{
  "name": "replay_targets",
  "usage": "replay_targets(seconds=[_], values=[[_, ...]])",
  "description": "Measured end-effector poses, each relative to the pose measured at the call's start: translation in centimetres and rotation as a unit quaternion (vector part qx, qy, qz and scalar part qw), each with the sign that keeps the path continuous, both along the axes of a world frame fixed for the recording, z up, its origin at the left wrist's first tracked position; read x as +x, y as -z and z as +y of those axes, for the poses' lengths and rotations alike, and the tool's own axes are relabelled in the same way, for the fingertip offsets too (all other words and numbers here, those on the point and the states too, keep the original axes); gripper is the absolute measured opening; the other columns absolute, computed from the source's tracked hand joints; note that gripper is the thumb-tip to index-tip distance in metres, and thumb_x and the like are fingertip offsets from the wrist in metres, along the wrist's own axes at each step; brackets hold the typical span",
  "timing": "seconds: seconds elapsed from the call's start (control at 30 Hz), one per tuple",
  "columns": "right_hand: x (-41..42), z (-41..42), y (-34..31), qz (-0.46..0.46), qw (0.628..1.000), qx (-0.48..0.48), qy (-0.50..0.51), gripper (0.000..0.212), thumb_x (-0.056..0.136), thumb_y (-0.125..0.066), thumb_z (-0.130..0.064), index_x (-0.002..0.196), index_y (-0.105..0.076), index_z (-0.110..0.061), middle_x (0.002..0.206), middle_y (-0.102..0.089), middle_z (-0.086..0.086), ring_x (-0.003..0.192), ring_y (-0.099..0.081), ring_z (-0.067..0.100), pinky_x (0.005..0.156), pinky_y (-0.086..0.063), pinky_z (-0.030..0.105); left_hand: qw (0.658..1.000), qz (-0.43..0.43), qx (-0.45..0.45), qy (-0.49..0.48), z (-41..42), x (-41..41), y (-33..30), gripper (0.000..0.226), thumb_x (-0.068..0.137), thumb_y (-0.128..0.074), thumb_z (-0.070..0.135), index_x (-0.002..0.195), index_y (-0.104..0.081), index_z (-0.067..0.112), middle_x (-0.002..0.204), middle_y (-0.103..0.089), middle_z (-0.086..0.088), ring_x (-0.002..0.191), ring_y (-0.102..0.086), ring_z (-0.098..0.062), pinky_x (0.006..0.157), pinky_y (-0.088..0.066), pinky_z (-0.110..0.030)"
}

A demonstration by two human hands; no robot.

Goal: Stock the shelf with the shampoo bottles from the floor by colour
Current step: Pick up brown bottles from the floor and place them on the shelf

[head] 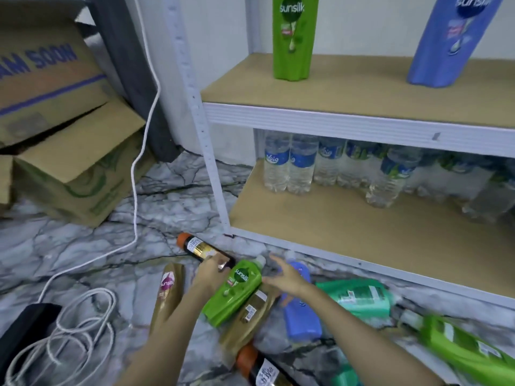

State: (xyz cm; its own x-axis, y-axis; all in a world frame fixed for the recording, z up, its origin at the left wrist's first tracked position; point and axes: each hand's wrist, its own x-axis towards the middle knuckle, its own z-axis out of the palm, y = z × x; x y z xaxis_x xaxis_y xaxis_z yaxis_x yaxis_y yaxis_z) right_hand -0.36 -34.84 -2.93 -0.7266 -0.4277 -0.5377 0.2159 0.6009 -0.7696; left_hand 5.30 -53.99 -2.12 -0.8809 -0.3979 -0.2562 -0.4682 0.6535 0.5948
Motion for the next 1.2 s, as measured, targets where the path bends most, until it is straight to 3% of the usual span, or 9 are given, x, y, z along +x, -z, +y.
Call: replay_targets(seconds=[0.07, 0.1, 0.2, 0.27, 0.43, 0.57, 0.77, 0.93, 1.2], values=[[0.6, -0.8, 0.9, -0.027, 0.999, -0.011, 0.017, 0.077, 0.087, -0.062, -0.023, 0.147, -0.015, -0.031, 0.144, -0.036, 0.005, 0.107, -0.058, 0.031, 0.057, -0.055, 0.041, 1.000, 0.012, 0.000, -0.012, -1.0, 1.1, 0.5, 0.027, 0.087, -0.058, 0.013, 0.113, -0.059, 0.007, 0.115, -0.061, -0.016, 0.104, -0.059, -0.029, 0.088, -0.043, -0.031], [0.9, -1.2, 1.4, -0.032, 0.999, -0.011, 0.023, 0.079, 0.088, -0.062, -0.021, 0.148, -0.012, -0.029, 0.145, -0.035, 0.005, 0.103, -0.059, 0.029, 0.057, -0.055, 0.039, 1.000, 0.014, 0.001, -0.019, -1.4, 1.5, 0.4, 0.027, 0.087, -0.058, 0.012, 0.113, -0.059, 0.005, 0.116, -0.060, -0.015, 0.105, -0.058, -0.029, 0.089, -0.042, -0.030], [2.5, -2.0, 3.2, -0.022, 0.999, -0.010, 0.039, 0.085, 0.088, -0.059, -0.010, 0.149, 0.001, -0.017, 0.140, -0.044, 0.010, 0.086, -0.055, 0.017, 0.066, -0.053, 0.017, 0.999, 0.029, 0.001, -0.030, -3.2, 3.1, 0.9, 0.027, 0.085, -0.059, 0.005, 0.111, -0.060, 0.000, 0.112, -0.062, -0.018, 0.105, -0.057, -0.031, 0.090, -0.042, -0.031], [3.3, -2.6, 4.6, -0.034, 0.998, -0.012, 0.048, 0.086, 0.089, -0.056, -0.003, 0.146, 0.008, -0.008, 0.143, -0.041, 0.013, 0.089, -0.052, 0.015, 0.051, -0.045, 0.008, 0.999, 0.027, 0.003, -0.046, -4.8, 4.0, 1.6, 0.027, 0.082, -0.059, 0.002, 0.108, -0.060, -0.004, 0.107, -0.063, -0.022, 0.100, -0.058, -0.036, 0.088, -0.044, -0.035], [3.3, -3.9, 8.2, -0.014, 0.994, 0.062, 0.088, 0.102, 0.087, -0.063, -0.017, 0.144, 0.021, -0.011, 0.155, -0.017, 0.011, 0.129, -0.042, 0.029, 0.093, -0.039, 0.027, 0.996, -0.004, -0.006, -0.090, -7.5, 6.3, 3.5, 0.025, 0.083, -0.060, 0.011, 0.106, -0.062, 0.003, 0.103, -0.063, -0.016, 0.099, -0.060, -0.031, 0.085, -0.045, -0.032], [3.2, -4.8, 10.2, 0.010, 0.992, 0.068, 0.105, 0.109, 0.080, -0.072, -0.019, 0.146, 0.015, -0.012, 0.157, -0.007, 0.009, 0.139, -0.028, 0.030, 0.106, -0.028, 0.030, 0.993, -0.021, 0.005, -0.119, -8.5, 7.6, 4.8, 0.023, 0.085, -0.058, 0.011, 0.107, -0.062, 0.006, 0.111, -0.062, -0.015, 0.101, -0.060, -0.031, 0.087, -0.046, -0.033], [3.0, -5.6, 11.6, -0.039, 0.981, 0.023, 0.190, 0.105, 0.062, -0.084, -0.009, 0.144, -0.019, -0.020, 0.138, -0.046, 0.017, 0.127, -0.041, 0.033, 0.099, -0.038, 0.030, 0.989, -0.011, 0.000, -0.147, -10.1, 8.6, 6.7, 0.026, 0.089, -0.056, 0.018, 0.111, -0.061, 0.006, 0.109, -0.062, -0.018, 0.098, -0.060, -0.032, 0.086, -0.043, -0.030], [3.2, -5.1, 10.9, -0.014, 0.980, -0.053, 0.189, 0.096, 0.055, -0.085, 0.003, 0.133, -0.032, -0.016, 0.125, -0.052, 0.011, 0.111, -0.052, 0.026, 0.093, -0.043, 0.031, 0.986, -0.011, 0.012, -0.166, -10.9, 8.6, 7.2, 0.028, 0.088, -0.057, 0.018, 0.111, -0.059, 0.002, 0.111, -0.060, -0.019, 0.099, -0.059, -0.034, 0.089, -0.044, -0.034], [-0.5, -6.6, 2.6, 0.154, 0.974, -0.164, -0.003, 0.072, 0.064, -0.080, 0.001, 0.114, -0.042, -0.035, 0.109, -0.051, -0.019, 0.090, -0.058, 0.006, 0.074, -0.048, 0.013, 0.979, -0.019, 0.043, -0.199, -12.5, 6.0, 9.0, 0.035, 0.086, -0.061, 0.022, 0.117, -0.055, 0.007, 0.112, -0.060, -0.020, 0.102, -0.057, -0.037, 0.089, -0.046, -0.038]])
